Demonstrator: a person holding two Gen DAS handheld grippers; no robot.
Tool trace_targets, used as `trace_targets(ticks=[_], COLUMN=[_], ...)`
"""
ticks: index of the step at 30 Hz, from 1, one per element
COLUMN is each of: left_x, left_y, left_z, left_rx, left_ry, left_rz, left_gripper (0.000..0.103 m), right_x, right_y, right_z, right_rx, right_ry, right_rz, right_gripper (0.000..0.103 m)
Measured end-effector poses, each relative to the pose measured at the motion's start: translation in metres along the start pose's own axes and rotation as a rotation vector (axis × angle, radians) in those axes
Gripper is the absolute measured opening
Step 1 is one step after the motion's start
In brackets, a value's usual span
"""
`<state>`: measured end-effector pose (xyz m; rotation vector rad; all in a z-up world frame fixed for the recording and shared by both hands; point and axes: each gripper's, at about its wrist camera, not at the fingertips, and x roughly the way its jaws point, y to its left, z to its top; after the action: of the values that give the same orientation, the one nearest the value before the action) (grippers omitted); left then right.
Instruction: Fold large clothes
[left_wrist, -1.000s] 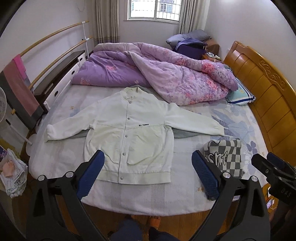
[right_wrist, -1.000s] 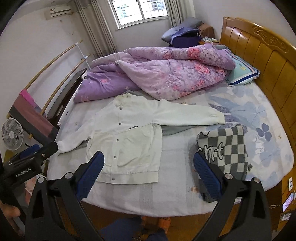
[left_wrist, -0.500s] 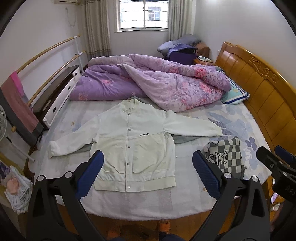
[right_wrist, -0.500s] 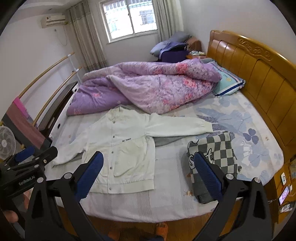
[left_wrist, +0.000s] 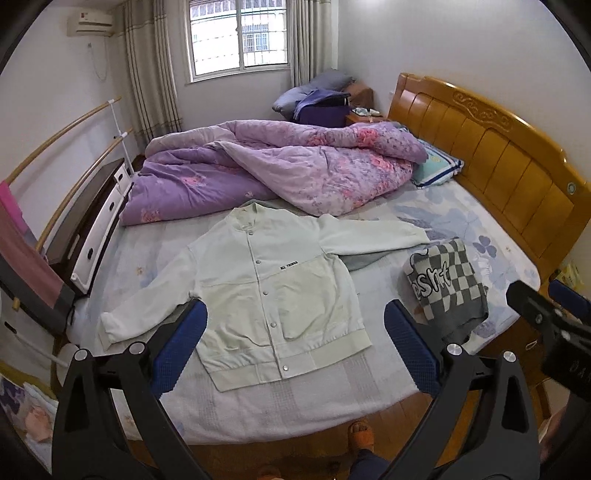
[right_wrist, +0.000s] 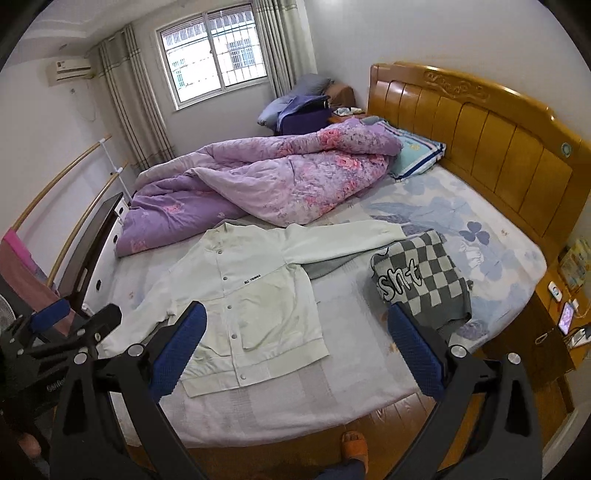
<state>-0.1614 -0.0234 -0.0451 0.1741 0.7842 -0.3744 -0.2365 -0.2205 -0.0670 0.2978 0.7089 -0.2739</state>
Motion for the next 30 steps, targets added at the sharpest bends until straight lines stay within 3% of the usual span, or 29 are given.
trace_targets(ticks=[10, 30], left_x=[-0.021, -0.029], left_y=[0.015, 0.013], left_z=[-0.006, -0.005], left_rx=[-0.013, -0.011], left_ry=[-0.035, -0.032], left_rz=[-0.029, -0.021], left_gripper=[0.097, 0.097], right_x=[-0.019, -0.022], right_y=[0.014, 0.009], right_z=[-0.009, -0.007], right_rx=[-0.017, -0.031], right_ry=[-0.040, -0.043], right_rz=[-0.043, -0.028], right_gripper=[0.095, 0.095])
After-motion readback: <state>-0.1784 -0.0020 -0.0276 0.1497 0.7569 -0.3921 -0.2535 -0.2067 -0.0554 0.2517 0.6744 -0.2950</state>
